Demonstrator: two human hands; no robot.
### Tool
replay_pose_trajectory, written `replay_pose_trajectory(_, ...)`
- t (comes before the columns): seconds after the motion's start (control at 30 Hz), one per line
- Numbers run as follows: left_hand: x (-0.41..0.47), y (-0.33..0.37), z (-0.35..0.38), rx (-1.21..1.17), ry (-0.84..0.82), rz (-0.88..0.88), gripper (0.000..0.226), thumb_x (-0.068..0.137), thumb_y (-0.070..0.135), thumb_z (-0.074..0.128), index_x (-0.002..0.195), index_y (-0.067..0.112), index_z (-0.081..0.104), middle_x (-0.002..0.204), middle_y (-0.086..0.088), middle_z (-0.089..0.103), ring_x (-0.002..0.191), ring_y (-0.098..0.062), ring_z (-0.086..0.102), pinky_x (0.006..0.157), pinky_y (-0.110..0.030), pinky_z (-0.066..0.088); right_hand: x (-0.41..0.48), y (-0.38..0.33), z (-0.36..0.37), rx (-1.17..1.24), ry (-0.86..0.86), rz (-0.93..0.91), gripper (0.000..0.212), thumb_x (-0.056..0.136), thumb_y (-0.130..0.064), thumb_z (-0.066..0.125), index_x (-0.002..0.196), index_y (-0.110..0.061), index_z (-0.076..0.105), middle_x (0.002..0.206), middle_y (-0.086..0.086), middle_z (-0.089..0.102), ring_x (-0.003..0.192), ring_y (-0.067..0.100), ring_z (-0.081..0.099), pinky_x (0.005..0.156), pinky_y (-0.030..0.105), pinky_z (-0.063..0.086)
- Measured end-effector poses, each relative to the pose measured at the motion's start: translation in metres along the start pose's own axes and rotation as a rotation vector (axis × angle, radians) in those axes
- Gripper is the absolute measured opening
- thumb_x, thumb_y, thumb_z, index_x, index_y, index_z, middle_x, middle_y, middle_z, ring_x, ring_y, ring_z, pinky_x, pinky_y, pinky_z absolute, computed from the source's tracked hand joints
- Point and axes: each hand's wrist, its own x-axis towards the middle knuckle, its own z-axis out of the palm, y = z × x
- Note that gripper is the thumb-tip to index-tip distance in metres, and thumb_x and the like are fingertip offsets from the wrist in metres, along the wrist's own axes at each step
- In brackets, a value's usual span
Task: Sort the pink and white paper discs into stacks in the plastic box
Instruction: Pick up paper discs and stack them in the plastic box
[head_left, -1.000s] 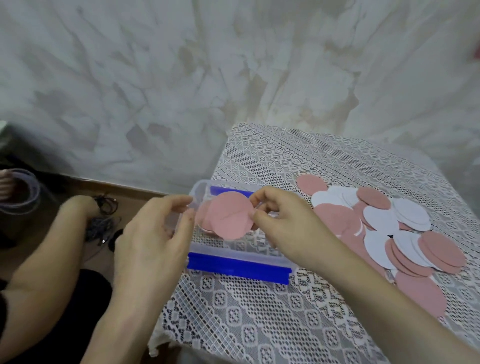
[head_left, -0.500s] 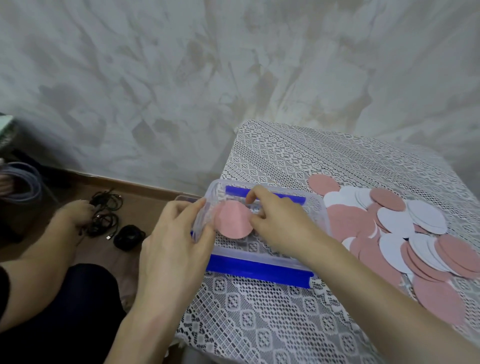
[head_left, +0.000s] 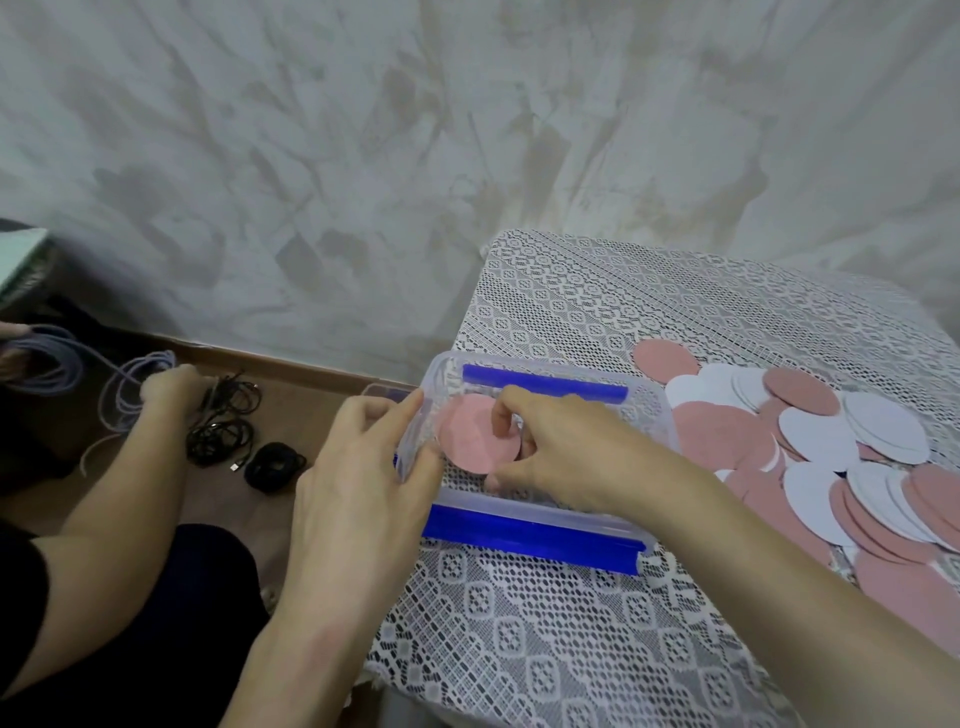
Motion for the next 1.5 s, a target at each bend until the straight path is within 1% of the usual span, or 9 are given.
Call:
replay_pose_trajectory(0.13, 0.001, -0.001, 0.001, -0.005, -0.015, 0.019, 0.049, 0.095, 0.037, 0.052, 0.144, 0.037, 0.05, 0.109, 0.019, 0.045, 0.086, -0.005, 0.056, 0.07, -0.03, 0.041, 0.009, 0.0, -0.001, 0.021, 0.041, -0.017, 0.038, 0.084, -0.047, 0.074, 0.107, -0.034, 0.046, 0.087, -0.011, 0.061, 0.079, 0.017, 0.06, 0.064, 0.035, 0.044)
replay_pose_trajectory(0.3, 0.004, -0.005, 0.001, -0.001, -0.011, 0.038, 0.049, 0.094, 0.033, 0.054, 0.143, 0.036, 0.052, 0.105, 0.019, 0.045, 0.093, 0.008, 0.051, 0.064, -0.019, 0.036, 0.016, 0.0, 0.002, 0.0, 0.062, -0.039, 0.038, 0.087, -0.046, 0.072, 0.11, -0.032, 0.045, 0.086, -0.013, 0.054, 0.082, 0.017, 0.053, 0.064, 0.035, 0.041)
replay_pose_trajectory(0.43, 0.004, -0.004, 0.0, 0.038, -0.007, 0.045, 0.048, 0.094, 0.035, 0.054, 0.142, 0.035, 0.052, 0.106, 0.019, 0.045, 0.081, -0.003, 0.055, 0.066, -0.028, 0.04, 0.017, -0.001, 0.003, -0.058, 0.068, -0.061, 0.037, 0.088, -0.046, 0.071, 0.11, -0.031, 0.046, 0.097, -0.007, 0.063, 0.088, 0.021, 0.058, 0.07, 0.038, 0.049)
replay_pose_trajectory(0.53, 0.006, -0.004, -0.001, 0.077, -0.015, 0.051, 0.049, 0.093, 0.04, 0.052, 0.142, 0.035, 0.052, 0.111, 0.018, 0.047, 0.085, -0.012, 0.059, 0.073, -0.038, 0.049, 0.019, -0.002, 0.004, -0.08, 0.077, -0.056, 0.035, 0.089, -0.045, 0.068, 0.112, -0.031, 0.046, 0.099, -0.003, 0.065, 0.088, 0.024, 0.058, 0.065, 0.037, 0.045)
replay_pose_trajectory(0.7, 0.006, 0.0, -0.002, 0.114, -0.019, 0.046, 0.048, 0.092, 0.044, 0.053, 0.139, 0.033, 0.055, 0.114, 0.015, 0.049, 0.088, -0.018, 0.062, 0.072, -0.036, 0.047, 0.021, -0.004, 0.005, -0.028, 0.027, -0.028, 0.026, 0.094, -0.034, 0.062, 0.114, -0.026, 0.048, 0.108, 0.003, 0.065, 0.091, 0.026, 0.055, 0.067, 0.037, 0.042)
replay_pose_trajectory(0.87, 0.016, 0.008, -0.002, 0.294, -0.011, 0.087, 0.042, 0.09, 0.046, 0.056, 0.127, 0.027, 0.061, 0.116, 0.006, 0.057, 0.094, -0.025, 0.064, 0.073, -0.039, 0.052, 0.011, -0.003, -0.007, 0.017, 0.003, -0.017, 0.037, 0.093, -0.042, 0.065, 0.123, -0.025, 0.05, 0.113, 0.001, 0.066, 0.095, 0.023, 0.059, 0.074, 0.037, 0.047)
replay_pose_trajectory(1.13, 0.025, 0.042, 0.008, 0.443, 0.011, 0.269, 0.024, 0.09, 0.036, 0.058, 0.108, 0.021, 0.064, 0.104, 0.0, 0.062, 0.093, -0.024, 0.058, 0.066, -0.034, 0.047, -0.036, 0.012, -0.022, -0.382, 0.288, -0.122, 0.024, 0.102, -0.037, 0.051, 0.118, -0.02, 0.058, 0.104, 0.003, 0.068, 0.094, 0.028, 0.063, 0.07, 0.037, 0.049)
replay_pose_trajectory(1.27, 0.03, 0.067, 0.023, 0.543, -0.051, 0.37, 0.026, 0.092, 0.036, 0.054, 0.107, 0.018, 0.063, 0.099, -0.003, 0.062, 0.092, -0.027, 0.059, 0.069, -0.035, 0.045, -0.061, 0.025, -0.038, -0.429, 0.403, -0.153, 0.025, 0.105, -0.039, 0.044, 0.108, -0.018, 0.058, 0.094, 0.002, 0.064, 0.087, 0.026, 0.06, 0.065, 0.035, 0.046)
replay_pose_trajectory(1.5, 0.024, 0.135, 0.063, 0.497, -0.09, 0.513, 0.035, 0.096, 0.041, 0.048, 0.12, 0.018, 0.06, 0.11, -0.003, 0.062, 0.101, -0.027, 0.056, 0.078, -0.039, 0.052, -0.113, 0.078, -0.066, -0.394, 0.46, 0.004, 0.026, 0.104, -0.035, 0.045, 0.115, -0.017, 0.059, 0.11, 0.005, 0.064, 0.105, 0.031, 0.058, 0.072, 0.038, 0.047)
